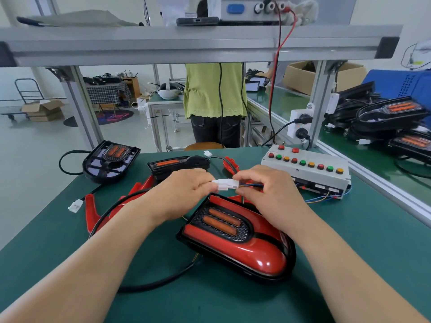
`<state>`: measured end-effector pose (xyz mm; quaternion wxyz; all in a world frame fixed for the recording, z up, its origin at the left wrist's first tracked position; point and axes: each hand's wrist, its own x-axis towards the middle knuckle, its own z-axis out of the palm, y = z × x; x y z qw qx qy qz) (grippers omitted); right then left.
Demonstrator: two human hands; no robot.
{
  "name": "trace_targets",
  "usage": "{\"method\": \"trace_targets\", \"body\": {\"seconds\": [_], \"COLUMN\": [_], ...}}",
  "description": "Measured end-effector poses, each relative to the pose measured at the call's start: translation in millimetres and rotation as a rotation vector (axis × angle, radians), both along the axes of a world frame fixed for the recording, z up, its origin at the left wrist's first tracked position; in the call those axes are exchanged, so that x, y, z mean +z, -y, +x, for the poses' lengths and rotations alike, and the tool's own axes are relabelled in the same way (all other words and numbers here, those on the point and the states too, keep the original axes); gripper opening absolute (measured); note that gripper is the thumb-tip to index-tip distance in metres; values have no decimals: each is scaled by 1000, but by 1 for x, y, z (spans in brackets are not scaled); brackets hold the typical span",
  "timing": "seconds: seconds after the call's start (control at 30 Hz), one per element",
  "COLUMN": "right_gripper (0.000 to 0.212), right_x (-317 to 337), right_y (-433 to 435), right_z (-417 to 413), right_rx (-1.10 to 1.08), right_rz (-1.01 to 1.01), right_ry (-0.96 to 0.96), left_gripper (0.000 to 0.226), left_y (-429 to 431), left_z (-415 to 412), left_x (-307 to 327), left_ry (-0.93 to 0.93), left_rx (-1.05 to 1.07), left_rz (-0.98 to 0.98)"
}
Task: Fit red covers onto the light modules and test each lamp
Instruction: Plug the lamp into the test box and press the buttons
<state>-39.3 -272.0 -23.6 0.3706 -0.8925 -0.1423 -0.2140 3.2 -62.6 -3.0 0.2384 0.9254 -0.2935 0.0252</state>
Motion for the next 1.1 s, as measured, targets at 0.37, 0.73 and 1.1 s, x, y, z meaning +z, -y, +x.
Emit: {"method": "trace_targets", "body": {"seconds": [0.37, 0.73, 1.1], "right_gripper": [23, 38, 6], "right_x": [-2, -2, -5], "right_y": [-7, -9, -4], "right_z": [-1, -3, 2], "right_rx": [68, 37, -55], "right_rz": [-39, 211, 195], "right_ry": [81, 2, -25], "left_gripper": [41, 39, 25], "left_y": [-9, -1, -3], "left_z": [5, 8, 14], "left_x": [6, -4, -22], "left_ry": [-272, -242, -103], "left_rx": [9, -49, -58], "left_rz": [-83, -199, -581]}}
